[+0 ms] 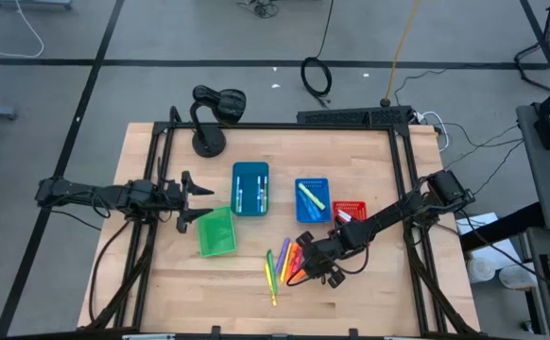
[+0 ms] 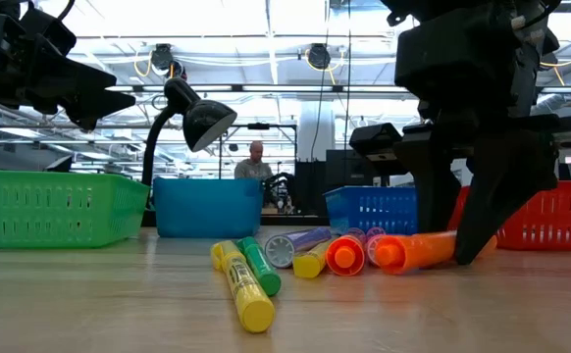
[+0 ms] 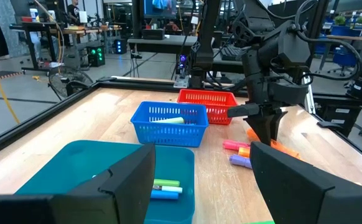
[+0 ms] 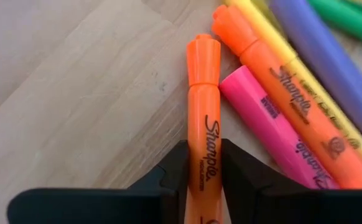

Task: Pick & Place Markers
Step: Put the right orange highlighter pen into the blue bin

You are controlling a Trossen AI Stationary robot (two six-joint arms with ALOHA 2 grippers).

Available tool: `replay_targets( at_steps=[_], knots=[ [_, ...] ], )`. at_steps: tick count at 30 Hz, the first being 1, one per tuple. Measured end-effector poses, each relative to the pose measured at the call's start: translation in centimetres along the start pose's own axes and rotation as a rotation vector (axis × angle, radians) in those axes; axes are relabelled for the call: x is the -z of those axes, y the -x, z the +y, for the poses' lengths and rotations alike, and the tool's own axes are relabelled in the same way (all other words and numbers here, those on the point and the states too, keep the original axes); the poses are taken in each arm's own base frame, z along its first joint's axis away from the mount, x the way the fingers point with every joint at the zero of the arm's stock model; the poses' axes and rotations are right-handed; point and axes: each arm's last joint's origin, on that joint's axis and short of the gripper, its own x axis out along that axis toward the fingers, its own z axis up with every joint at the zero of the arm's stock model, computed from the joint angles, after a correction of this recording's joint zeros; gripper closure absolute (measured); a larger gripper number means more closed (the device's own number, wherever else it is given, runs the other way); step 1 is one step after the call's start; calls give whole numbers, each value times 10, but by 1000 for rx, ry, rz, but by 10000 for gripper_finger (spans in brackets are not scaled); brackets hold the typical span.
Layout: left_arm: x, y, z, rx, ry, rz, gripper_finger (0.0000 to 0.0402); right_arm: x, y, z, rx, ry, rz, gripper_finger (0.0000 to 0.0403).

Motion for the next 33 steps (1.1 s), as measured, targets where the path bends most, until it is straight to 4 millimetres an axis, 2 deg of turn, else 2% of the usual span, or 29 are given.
replay_targets(
  at_steps=[8,24,33],
  knots=[
    [0,0,0,0,0,0,135,-6,8,-1,7,-1,-42,337],
    [0,0,0,0,0,0,135,-6,9,0,5,-3,-41,340],
    [0,0,0,0,0,0,135,-16,30,4,15,11,-110,341]
  ],
)
